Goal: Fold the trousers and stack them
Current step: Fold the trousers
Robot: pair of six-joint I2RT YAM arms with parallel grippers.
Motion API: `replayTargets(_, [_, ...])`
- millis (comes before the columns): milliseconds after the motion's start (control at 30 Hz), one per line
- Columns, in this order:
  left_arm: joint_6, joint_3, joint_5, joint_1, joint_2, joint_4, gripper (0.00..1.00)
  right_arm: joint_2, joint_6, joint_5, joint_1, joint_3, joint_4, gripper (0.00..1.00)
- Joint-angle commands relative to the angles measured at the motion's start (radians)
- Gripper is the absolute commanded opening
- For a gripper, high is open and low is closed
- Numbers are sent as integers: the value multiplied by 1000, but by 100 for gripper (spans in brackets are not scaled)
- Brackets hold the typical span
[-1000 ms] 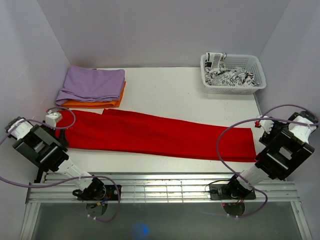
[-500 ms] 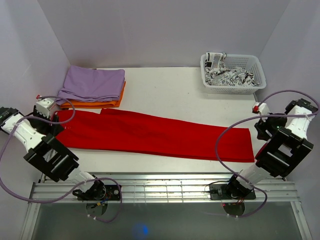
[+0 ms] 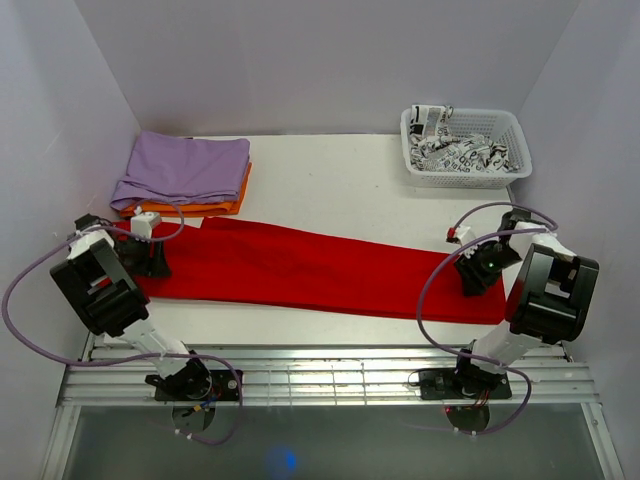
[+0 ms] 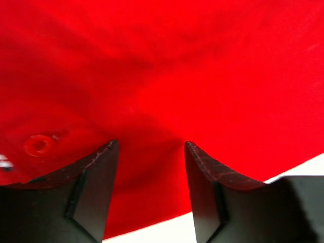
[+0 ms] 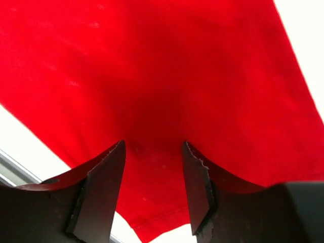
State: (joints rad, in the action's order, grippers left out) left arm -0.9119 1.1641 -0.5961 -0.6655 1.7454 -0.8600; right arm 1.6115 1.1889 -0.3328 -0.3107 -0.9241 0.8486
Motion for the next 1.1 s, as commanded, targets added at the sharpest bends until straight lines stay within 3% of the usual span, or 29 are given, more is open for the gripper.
replayTargets(0, [35, -136, 114, 13, -10, 50, 63, 51, 18, 201, -47, 44, -138, 55])
replayTargets(200, [-77, -370, 125, 59, -141, -31, 57, 154, 167, 328, -238, -8, -187, 52])
replayTargets(333, [-246, -444, 65, 76, -303, -186, 59, 136, 266, 322, -323, -68, -102, 50])
replayTargets(433, [-311, -385, -22, 78, -408, -295, 68, 58, 302, 177, -302, -170, 105, 55])
replayTargets(533, [-285, -278, -166, 78, -419, -367, 73, 4, 252, -39, -199, -318, 319, 64])
replayTargets(667, [-136, -130, -300, 76, -388, -310, 74, -73, 19, -361, 19, -425, 305, 71])
replayTargets(700, [-119, -124, -313, 76, -383, -301, 74, -81, -153, -405, 66, -433, 255, 72])
replayTargets(767, [-46, -136, -308, 76, -385, -251, 74, -94, -343, -483, 221, -441, 45, 73])
replayTargets(800, [-16, -145, -292, 75, -388, -231, 73, -94, -523, -494, 270, -440, -38, 74])
replayTargets(867, [59, -162, -259, 58, -389, -179, 73, -79, -696, -489, 430, -433, -301, 73])
replayTargets(933, [93, -172, -242, 1, -380, -168, 73, -50, -892, -479, 554, -440, -452, 73])
replayTargets(1067, [139, -176, -185, -59, -310, -169, 69, 141, -1095, -453, 725, -560, -666, 73])
